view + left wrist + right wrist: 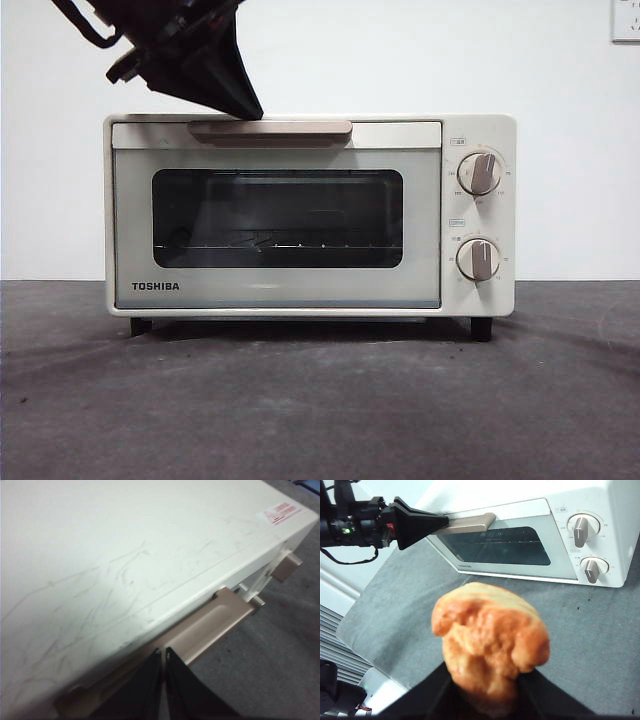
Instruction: The left arm flap open the oven, the right arm pick bread and place it into oven, the left arm flap close the oven
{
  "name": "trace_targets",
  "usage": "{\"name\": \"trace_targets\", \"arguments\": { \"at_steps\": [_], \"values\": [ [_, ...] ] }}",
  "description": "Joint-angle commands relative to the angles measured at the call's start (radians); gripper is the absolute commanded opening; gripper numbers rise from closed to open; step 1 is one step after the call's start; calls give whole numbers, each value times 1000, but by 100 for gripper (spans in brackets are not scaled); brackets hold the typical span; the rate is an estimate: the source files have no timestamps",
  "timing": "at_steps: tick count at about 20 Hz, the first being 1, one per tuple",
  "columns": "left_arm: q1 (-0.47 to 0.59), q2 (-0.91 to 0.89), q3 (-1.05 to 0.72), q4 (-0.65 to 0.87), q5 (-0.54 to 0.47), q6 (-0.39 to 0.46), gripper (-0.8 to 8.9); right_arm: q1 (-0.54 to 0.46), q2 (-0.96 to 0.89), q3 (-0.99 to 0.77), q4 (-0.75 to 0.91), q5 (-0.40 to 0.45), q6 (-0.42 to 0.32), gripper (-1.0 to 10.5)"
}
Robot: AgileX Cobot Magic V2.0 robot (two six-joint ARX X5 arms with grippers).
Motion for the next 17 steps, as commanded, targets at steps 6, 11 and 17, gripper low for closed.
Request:
{"name": "trace_targets", "arguments": {
  "at_steps": [6,11,17],
  "values": [
    [-4,64,10,-122,-1,32,15,3,1,16,6,-1,9,111],
    [-29,60,10,-187,31,60,15,3,1,16,5,-1,9,111],
    [-69,45,7,-278,24,105,15,3,1,16,-3,0,8,111]
  ]
}}
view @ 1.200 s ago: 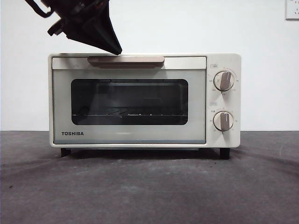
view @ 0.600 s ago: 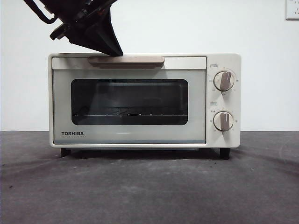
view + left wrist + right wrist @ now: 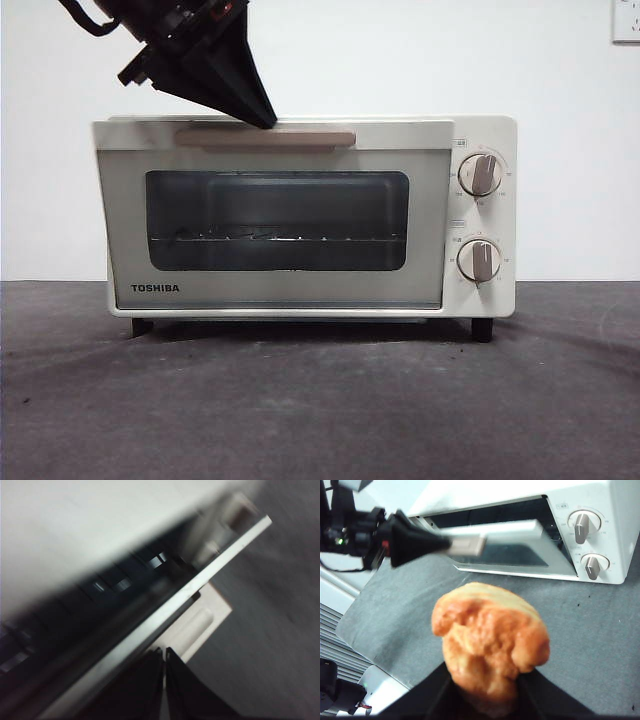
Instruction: The left arm flap open the oven, the right arm pick bread and place it into oven, the left arm flap close the oven
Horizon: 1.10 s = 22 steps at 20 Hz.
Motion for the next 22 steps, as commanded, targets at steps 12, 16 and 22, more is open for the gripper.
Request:
{"name": "trace_targets", "arguments": {
  "at_steps": [12,16,22],
  "values": [
    [-82,-64,-240,30,-101,-43,16,3,1,16,23,-1,-11,111],
    [-111,-64,-330,116,-106,-116,15,3,1,16,25,-1,-11,111],
    [-124,-63,-390,149,-102,-150,16,3,1,16,26,-9,-10,111]
  ]
}}
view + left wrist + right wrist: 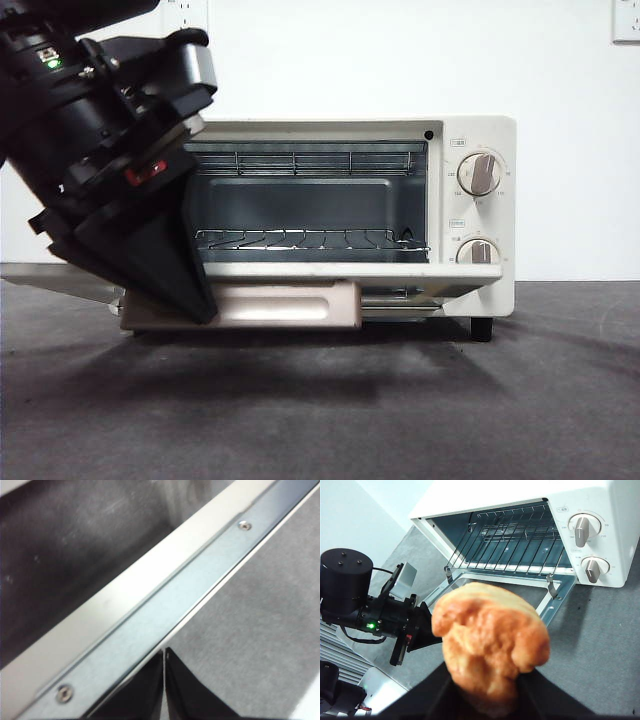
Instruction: The left arm flap open the oven, the right arm pick bread and place it into oven, the left arm flap close the oven
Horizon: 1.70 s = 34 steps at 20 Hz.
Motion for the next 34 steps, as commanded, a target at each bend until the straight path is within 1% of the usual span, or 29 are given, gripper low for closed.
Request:
{"name": "trace_targets", "arguments": {
  "at_steps": [1,2,4,7,9,11,13,15,17,18,20,22,26,29,31,32,33,34],
  "values": [
    [0,12,11,40,-25,-34,16,3,2,16,13,-40,-9,111],
    [0,-1,13,29,-2,-42,16,4,4,16,13,-67,-6,111],
    [-3,-64,24,-37,8,-48,16,6,34,16,13,-108,0,111],
    [-6,-217,43,-141,4,-66,16,19,122,16,45,-129,9,111],
    [-5,-332,56,-186,-6,-73,16,61,207,16,132,-131,26,111],
    [-5,-432,69,-238,-53,-99,16,133,317,16,257,-114,51,109],
    [-3,-512,72,-290,-103,-118,16,218,450,16,385,-57,78,109],
    [3,-581,72,-349,-126,-126,16,282,598,16,522,-23,116,109],
    [9,-641,72,-405,-129,-148,16,313,736,16,689,19,170,109],
    [10,-675,72,-426,-130,-157,16,322,800,16,785,72,204,109],
    [10,-732,72,-450,-130,-174,16,325,891,17,916,147,271,109],
    [10,-773,72,-468,-130,-181,16,318,961,30,953,198,308,109],
    [10,-803,104,-522,-138,-197,16,313,1057,60,1052,262,335,109],
    [10,-803,145,-592,-199,-200,16,313,1098,85,1074,330,348,109],
    [10,-803,154,-622,-212,-229,16,313,1110,87,1089,373,349,111],
    [10,-803,154,-631,-212,-252,16,313,1110,87,1095,380,348,117],
    [10,-799,154,-640,-212,-269,16,313,1110,87,1095,391,348,138],
    [10,-796,154,-647,-212,-287,16,313,1110,87,1094,398,348,188]
  ]
}}
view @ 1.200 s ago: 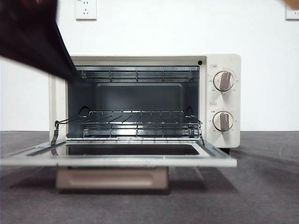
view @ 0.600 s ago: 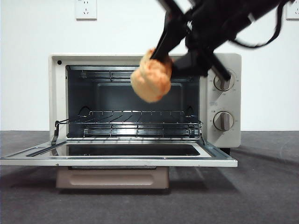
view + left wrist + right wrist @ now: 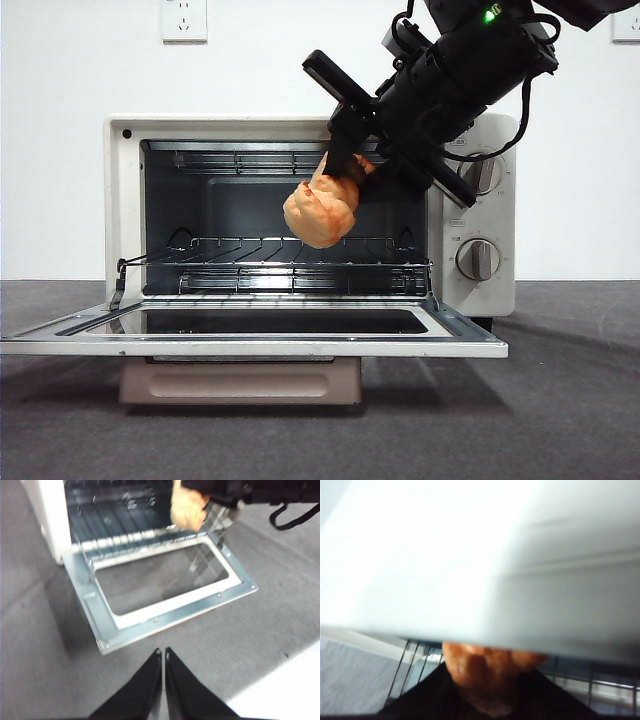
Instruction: The left arm flap open the oven, the right arm pick bread and place it into oven, the left arm flap close the oven
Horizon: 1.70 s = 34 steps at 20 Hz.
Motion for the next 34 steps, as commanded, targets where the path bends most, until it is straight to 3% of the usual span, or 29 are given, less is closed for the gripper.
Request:
{"name": "trace_targets", "arguments": {
  "at_steps": [1,3,5,11,18,22,25,27,30,34],
  "values": [
    [-5,12,15,-4,-5,-59,16,6,15,16,16,21,9,265],
    [-5,13,15,-12,-5,-69,16,6,15,16,16,39,8,399],
    [-5,14,15,-16,-8,-92,16,6,15,16,14,38,8,452],
    [2,79,15,-38,-32,-140,16,6,-28,16,-4,48,-18,463],
    [2,109,16,-37,-15,-143,16,7,-39,16,-99,82,-14,559],
    [3,110,16,-39,-31,-142,16,8,-63,16,-121,73,-14,558],
    [50,150,16,-48,-45,-143,15,21,-149,16,-230,44,-16,558],
    [124,226,16,-42,32,-84,14,36,-248,16,-327,0,-35,554],
    [285,354,16,112,286,-35,14,58,-428,16,-500,-75,-128,465],
    [552,540,13,212,455,29,14,56,-727,16,-791,-65,-243,320]
  ]
}}
